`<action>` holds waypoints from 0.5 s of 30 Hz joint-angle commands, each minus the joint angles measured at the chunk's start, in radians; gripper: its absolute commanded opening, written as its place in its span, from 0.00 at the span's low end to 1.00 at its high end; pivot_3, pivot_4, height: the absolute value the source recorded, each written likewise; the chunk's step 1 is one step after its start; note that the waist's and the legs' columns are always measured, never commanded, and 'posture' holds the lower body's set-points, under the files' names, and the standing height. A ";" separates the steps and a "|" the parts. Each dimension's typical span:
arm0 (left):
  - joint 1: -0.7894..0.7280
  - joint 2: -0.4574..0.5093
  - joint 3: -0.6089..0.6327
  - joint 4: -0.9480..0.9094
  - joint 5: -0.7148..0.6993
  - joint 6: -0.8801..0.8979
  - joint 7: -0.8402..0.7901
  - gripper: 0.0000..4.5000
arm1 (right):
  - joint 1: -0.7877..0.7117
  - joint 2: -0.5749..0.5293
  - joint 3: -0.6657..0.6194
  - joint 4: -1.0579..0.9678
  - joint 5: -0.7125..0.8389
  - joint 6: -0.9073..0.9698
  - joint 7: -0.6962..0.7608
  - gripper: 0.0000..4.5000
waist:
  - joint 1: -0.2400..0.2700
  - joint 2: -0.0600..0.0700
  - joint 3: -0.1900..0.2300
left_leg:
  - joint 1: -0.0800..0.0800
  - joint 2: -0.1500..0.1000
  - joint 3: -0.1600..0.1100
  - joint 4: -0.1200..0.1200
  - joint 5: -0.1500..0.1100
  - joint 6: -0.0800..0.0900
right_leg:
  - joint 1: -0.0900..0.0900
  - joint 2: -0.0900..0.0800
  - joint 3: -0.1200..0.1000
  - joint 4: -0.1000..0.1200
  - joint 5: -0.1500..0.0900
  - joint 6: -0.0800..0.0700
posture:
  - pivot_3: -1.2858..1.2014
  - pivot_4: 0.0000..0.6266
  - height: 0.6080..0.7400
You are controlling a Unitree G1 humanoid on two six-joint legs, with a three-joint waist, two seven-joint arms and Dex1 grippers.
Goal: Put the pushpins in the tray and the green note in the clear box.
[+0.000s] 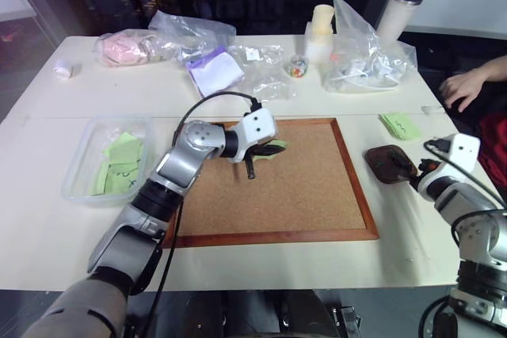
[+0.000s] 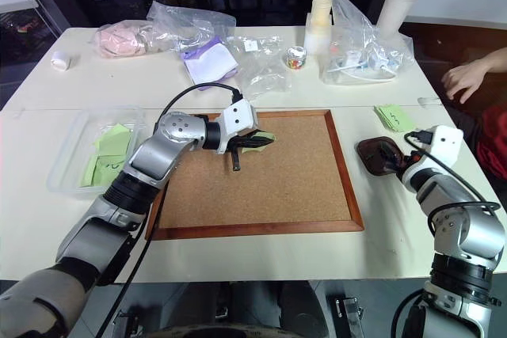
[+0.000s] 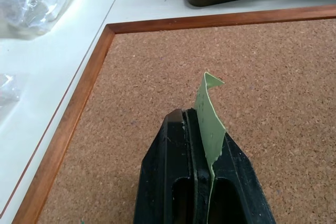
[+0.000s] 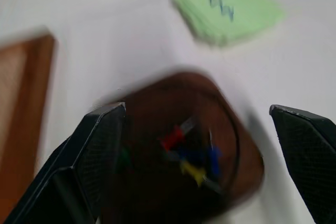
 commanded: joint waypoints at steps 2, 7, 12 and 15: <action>-0.005 0.002 0.021 -0.028 0.002 -0.018 0.004 0.00 | 0.006 -0.021 0.022 -0.007 -0.049 -0.059 0.016 0.99 | -0.001 0.000 0.000 | 0.000 0.000 0.000 0.000 0.000 0.000 | 0.000 0.000 0.000 0.000 0.000 0.000 | 0.52 0.24 0.95; -0.002 0.009 0.030 -0.024 0.002 -0.016 0.015 0.00 | 0.019 -0.021 0.018 -0.038 -0.085 -0.177 0.043 0.99 | 0.000 0.000 0.000 | 0.000 0.000 0.000 0.000 0.000 0.000 | 0.000 0.000 0.000 0.000 0.000 0.000 | 0.52 0.24 0.95; 0.010 0.024 0.049 -0.028 -0.004 -0.005 0.030 0.00 | 0.053 -0.019 0.029 -0.080 -0.127 -0.277 0.063 0.99 | 0.000 0.000 0.000 | 0.000 0.000 0.000 0.000 0.000 0.000 | 0.000 0.000 0.000 0.000 0.000 0.000 | 0.52 0.24 0.95; 0.028 0.041 0.079 -0.037 -0.008 0.012 0.054 0.00 | 0.148 -0.076 0.111 -0.121 -0.298 -0.501 0.088 0.99 | 0.001 0.000 0.000 | 0.000 0.000 0.000 0.000 0.000 0.000 | 0.000 0.000 0.000 0.000 0.000 0.000 | 0.52 0.24 0.95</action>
